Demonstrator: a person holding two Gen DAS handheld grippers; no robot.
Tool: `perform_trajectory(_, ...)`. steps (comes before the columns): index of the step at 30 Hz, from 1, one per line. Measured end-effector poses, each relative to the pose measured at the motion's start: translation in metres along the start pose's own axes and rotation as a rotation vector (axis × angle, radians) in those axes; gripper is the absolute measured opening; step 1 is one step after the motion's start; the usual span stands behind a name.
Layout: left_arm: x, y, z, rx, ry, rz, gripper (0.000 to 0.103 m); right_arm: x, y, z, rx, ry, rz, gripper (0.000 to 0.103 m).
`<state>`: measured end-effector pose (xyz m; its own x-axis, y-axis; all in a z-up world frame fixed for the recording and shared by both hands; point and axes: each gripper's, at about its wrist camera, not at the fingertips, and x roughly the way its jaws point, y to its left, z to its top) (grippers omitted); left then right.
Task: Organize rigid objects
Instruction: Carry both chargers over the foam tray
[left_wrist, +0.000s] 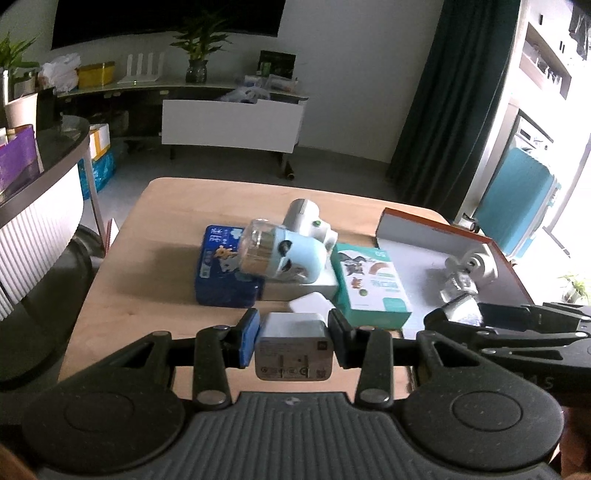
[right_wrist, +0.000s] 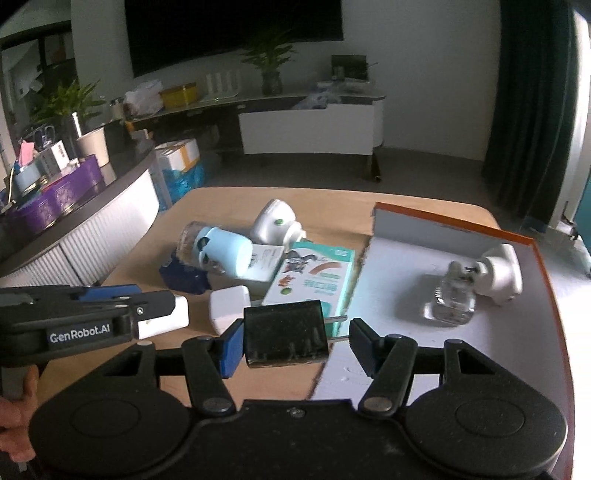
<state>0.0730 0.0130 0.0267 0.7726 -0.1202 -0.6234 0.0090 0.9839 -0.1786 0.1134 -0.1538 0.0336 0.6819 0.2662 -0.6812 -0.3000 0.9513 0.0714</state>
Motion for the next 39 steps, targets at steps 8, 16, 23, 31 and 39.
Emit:
perform_trajectory(8, -0.006, -0.011, 0.000, 0.015, -0.007, -0.017, 0.041, -0.016, -0.010, -0.003, 0.028, -0.023, -0.032, 0.073)
perform_trajectory(16, -0.010, -0.020, -0.001, 0.029, -0.012, -0.027, 0.041, -0.027, -0.016, -0.004, 0.051, -0.037, -0.053, 0.073)
perform_trajectory(23, -0.011, -0.028, 0.000, 0.037, -0.016, -0.043, 0.041, -0.036, -0.020, -0.004, 0.062, -0.054, -0.070, 0.073)
perform_trajectory(31, -0.012, -0.040, 0.000, 0.052, -0.014, -0.067, 0.041, -0.045, -0.029, -0.004, 0.086, -0.071, -0.091, 0.073)
perform_trajectory(39, -0.007, -0.054, 0.001, 0.077, -0.008, -0.090, 0.041, -0.052, -0.042, -0.004, 0.111, -0.086, -0.117, 0.073)
